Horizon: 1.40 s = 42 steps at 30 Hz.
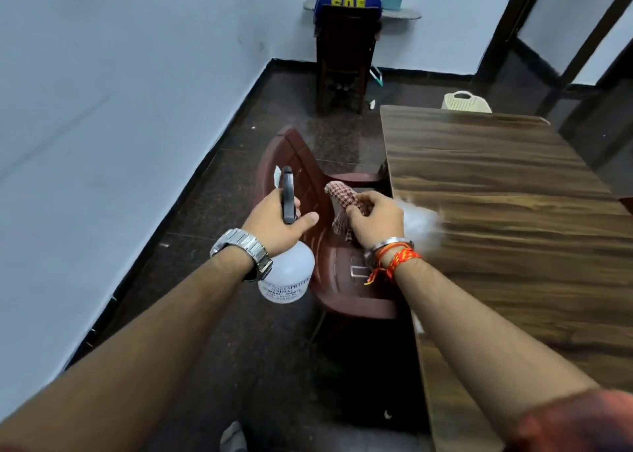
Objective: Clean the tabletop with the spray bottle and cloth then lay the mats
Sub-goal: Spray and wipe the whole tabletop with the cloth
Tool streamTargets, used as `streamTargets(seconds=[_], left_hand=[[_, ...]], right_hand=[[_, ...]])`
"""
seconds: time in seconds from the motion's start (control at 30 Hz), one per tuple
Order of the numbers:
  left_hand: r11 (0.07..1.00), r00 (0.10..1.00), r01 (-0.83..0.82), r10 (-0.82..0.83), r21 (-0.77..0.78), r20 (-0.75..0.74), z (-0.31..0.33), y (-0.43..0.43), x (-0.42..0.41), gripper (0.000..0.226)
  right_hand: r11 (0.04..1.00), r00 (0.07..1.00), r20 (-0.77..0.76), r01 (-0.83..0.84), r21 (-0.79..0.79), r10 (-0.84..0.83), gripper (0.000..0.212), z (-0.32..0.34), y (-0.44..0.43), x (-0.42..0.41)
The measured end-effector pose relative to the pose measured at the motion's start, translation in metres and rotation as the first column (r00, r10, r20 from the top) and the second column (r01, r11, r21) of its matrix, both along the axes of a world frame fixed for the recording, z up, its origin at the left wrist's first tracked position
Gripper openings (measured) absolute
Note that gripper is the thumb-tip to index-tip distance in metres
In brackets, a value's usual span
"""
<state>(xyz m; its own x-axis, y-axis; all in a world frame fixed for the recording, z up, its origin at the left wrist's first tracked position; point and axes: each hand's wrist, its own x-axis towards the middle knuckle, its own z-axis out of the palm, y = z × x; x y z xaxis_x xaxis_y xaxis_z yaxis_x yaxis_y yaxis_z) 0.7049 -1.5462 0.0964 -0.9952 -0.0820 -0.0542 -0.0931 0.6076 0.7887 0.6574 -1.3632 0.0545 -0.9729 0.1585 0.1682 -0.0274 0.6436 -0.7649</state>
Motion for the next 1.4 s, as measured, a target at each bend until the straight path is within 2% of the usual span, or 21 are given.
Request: streamTargets(seconds=[0.2,0.4,0.6,1.0,1.2,1.4], left_hand=[[0.995,0.994,0.030,-0.039,-0.092,-0.101,0.041,-0.127,-0.095,0.037],[0.983,0.988,0.078,-0.098,-0.164,-0.117,0.065,-0.209,-0.200,0.049],[0.972,0.982,0.147,-0.166,-0.184,-0.093,0.044,-0.247,-0.340,0.054],[0.896,0.911,0.398,-0.411,-0.198,-0.030,0.007,-0.222,-0.635,0.054],[0.790,0.806,0.575,-0.592,-0.214,-0.022,-0.015,-0.169,-0.783,0.057],[0.656,0.676,0.716,-0.737,-0.238,0.001,-0.005,-0.094,-0.908,0.055]], right_hand=[[0.984,0.997,-0.075,0.027,0.176,-0.014,0.020,0.022,-0.112,-0.094],[0.980,0.994,-0.098,0.068,0.187,-0.050,0.023,0.049,-0.186,-0.177],[0.962,0.985,-0.125,0.144,0.231,-0.117,0.022,0.049,-0.219,-0.296],[0.912,0.935,0.014,0.343,0.225,-0.355,0.024,0.026,-0.222,-0.525],[0.830,0.865,0.007,0.479,0.287,-0.502,0.025,0.014,-0.189,-0.640],[0.706,0.729,0.016,0.658,0.263,-0.685,0.023,0.020,-0.141,-0.737]])
